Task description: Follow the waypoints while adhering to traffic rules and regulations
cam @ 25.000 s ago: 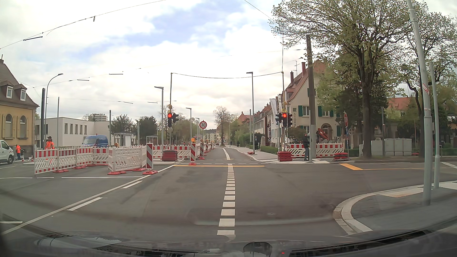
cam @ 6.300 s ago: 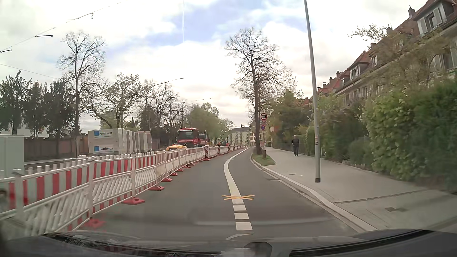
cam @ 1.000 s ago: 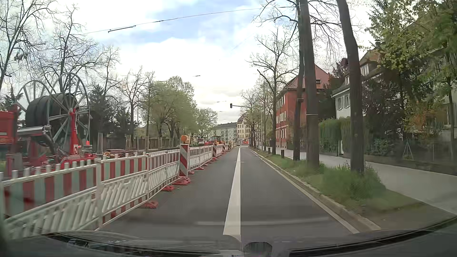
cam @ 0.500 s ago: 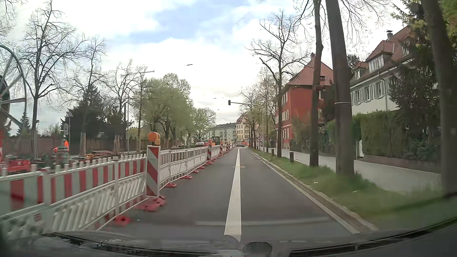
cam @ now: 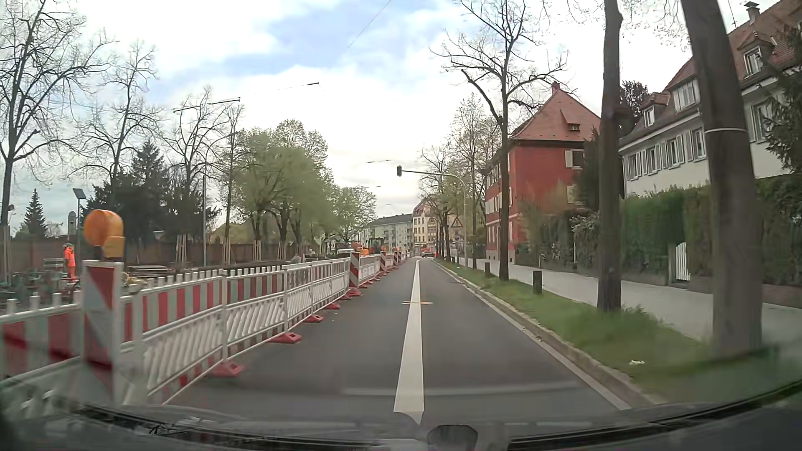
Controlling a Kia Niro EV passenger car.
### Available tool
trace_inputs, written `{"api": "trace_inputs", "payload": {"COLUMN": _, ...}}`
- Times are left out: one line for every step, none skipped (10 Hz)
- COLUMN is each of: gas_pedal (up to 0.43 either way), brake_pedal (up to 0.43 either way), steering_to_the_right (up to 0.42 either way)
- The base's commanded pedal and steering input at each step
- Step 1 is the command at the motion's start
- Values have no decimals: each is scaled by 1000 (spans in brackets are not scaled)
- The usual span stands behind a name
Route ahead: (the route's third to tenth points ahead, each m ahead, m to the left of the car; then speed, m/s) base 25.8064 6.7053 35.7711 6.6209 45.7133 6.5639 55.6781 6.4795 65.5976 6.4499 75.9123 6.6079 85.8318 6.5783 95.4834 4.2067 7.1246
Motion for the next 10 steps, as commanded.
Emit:
{"api": "trace_inputs", "payload": {"gas_pedal": 67, "brake_pedal": 0, "steering_to_the_right": 4}}
{"api": "trace_inputs", "payload": {"gas_pedal": 67, "brake_pedal": 0, "steering_to_the_right": 4}}
{"api": "trace_inputs", "payload": {"gas_pedal": 67, "brake_pedal": 0, "steering_to_the_right": 4}}
{"api": "trace_inputs", "payload": {"gas_pedal": 67, "brake_pedal": 0, "steering_to_the_right": 3}}
{"api": "trace_inputs", "payload": {"gas_pedal": 67, "brake_pedal": 0, "steering_to_the_right": 3}}
{"api": "trace_inputs", "payload": {"gas_pedal": 59, "brake_pedal": 0, "steering_to_the_right": 3}}
{"api": "trace_inputs", "payload": {"gas_pedal": 59, "brake_pedal": 0, "steering_to_the_right": 3}}
{"api": "trace_inputs", "payload": {"gas_pedal": 59, "brake_pedal": 0, "steering_to_the_right": 3}}
{"api": "trace_inputs", "payload": {"gas_pedal": 59, "brake_pedal": 0, "steering_to_the_right": 3}}
{"api": "trace_inputs", "payload": {"gas_pedal": 59, "brake_pedal": 0, "steering_to_the_right": 3}}
